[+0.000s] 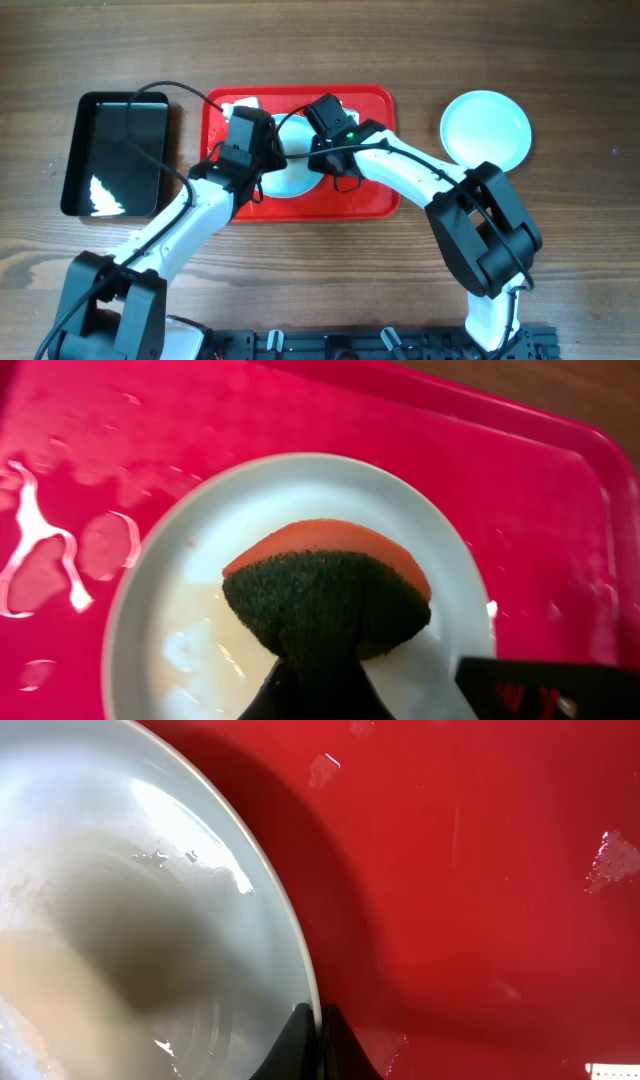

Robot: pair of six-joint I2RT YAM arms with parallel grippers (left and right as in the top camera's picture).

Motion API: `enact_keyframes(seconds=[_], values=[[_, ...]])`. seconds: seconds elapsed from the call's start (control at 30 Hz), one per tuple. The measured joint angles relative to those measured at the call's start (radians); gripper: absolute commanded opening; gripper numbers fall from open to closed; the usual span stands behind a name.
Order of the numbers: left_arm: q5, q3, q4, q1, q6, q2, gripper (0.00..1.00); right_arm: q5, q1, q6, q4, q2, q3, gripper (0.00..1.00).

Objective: Clean dirty plates on tray and stack at the side
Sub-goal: 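Scrub the last plate with the sponge while the right gripper holds its rim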

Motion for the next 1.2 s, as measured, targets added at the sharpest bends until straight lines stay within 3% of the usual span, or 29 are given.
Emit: enact_keyframes(seconds=[0.33,0.47,0.67,0.9,1.1,1.2], values=[[0.071,-0.001,0.168,-0.011,-0.037,0.216,0.04,-0.003,0.000,0.001,0.004,0.000,-0.002,0.04],[0.010,0.008,0.108,-0.007,-0.018,0.227,0.04,-0.013,0.000,0.001,0.006,0.000,-0.002,0.04],[-0.107,0.024,0.018,0.071,0.121,0.219,0.04,-0.030,0.006,0.001,0.011,0.000,-0.002,0.04],[-0.104,0.025,-0.008,0.136,0.193,0.199,0.04,-0.057,0.008,0.004,0.021,0.000,-0.002,0.04],[-0.114,0.022,0.001,0.053,0.203,-0.014,0.04,-0.056,0.007,0.004,0.019,0.000,-0.002,0.04],[-0.076,0.022,-0.002,0.014,0.167,-0.011,0.04,-0.056,0.005,0.004,0.016,0.000,-0.002,0.04]])
